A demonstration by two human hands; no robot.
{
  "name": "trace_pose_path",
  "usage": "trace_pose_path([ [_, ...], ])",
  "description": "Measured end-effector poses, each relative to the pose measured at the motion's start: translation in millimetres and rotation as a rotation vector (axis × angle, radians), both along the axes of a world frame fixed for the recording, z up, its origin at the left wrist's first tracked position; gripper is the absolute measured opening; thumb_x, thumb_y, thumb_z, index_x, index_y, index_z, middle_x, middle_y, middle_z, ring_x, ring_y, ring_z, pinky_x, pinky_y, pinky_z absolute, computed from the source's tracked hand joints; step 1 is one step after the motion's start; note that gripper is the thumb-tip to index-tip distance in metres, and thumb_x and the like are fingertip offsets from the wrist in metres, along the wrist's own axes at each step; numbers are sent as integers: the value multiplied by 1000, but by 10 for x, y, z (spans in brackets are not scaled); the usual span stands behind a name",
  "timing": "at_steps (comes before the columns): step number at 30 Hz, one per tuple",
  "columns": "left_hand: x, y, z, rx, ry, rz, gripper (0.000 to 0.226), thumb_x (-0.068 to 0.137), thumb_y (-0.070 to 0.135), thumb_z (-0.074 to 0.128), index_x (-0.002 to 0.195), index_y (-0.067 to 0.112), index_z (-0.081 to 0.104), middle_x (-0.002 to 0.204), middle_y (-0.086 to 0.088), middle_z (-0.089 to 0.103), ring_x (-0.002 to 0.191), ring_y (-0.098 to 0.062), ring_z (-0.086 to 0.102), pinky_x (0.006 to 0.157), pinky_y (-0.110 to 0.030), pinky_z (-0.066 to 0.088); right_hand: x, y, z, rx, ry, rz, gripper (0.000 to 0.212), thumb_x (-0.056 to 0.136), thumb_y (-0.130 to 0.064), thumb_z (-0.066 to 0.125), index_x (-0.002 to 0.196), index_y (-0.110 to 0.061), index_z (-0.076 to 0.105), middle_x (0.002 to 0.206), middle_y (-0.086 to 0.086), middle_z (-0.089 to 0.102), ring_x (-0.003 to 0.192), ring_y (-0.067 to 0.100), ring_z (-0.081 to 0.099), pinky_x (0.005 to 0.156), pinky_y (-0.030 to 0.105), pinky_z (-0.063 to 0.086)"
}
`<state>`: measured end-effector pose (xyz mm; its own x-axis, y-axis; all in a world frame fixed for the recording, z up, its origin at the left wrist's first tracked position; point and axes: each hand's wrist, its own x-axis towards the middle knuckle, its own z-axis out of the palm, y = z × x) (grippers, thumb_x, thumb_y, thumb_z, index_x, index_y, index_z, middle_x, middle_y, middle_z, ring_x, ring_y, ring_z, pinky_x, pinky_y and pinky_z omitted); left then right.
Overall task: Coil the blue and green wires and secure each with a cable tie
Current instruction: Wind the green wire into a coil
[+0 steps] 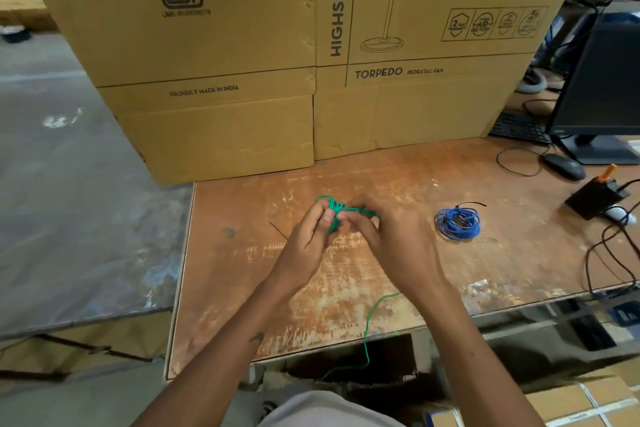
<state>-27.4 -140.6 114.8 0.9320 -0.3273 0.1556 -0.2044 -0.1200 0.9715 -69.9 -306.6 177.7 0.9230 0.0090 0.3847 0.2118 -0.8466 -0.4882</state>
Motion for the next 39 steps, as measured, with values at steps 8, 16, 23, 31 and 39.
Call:
trace_pose_path([
  [8,-103,-47,89,-139,60,-8,26,112,36,36,98,22,53,75,13,44,61,-12,35,58,-34,32,525,-226,-323,335,71,172,23,109,-14,62,116,-26,80,102,-11,68,91,-1,63,77,13,42],
  [16,-30,-101,246,-372,77,45,38,110,38,35,95,4,48,64,4,33,51,-10,30,56,-27,32,252,124,-830,929,300,213,30,115,-24,44,131,-23,69,72,-6,62,52,16,38,50,25,30],
  [23,16,-74,321,-603,177,110,35,110,37,34,95,9,48,65,2,31,49,-8,26,58,-18,36,131,93,-856,813,352,173,28,116,-23,43,127,-22,70,80,-1,72,51,16,45,51,28,40],
  [31,261,-197,244,-728,271,397,31,113,33,35,95,12,49,67,7,46,53,-11,44,63,-22,39,-457,520,-669,35,611,319,63,103,3,41,160,-20,29,106,-2,69,85,12,60,72,31,49],
  [39,260,-137,238,-663,263,393,26,113,27,35,91,16,44,67,8,49,52,-11,48,65,-21,43,-349,501,-512,495,282,20,30,107,-29,60,132,-32,45,124,-7,46,105,8,60,91,28,57],
])
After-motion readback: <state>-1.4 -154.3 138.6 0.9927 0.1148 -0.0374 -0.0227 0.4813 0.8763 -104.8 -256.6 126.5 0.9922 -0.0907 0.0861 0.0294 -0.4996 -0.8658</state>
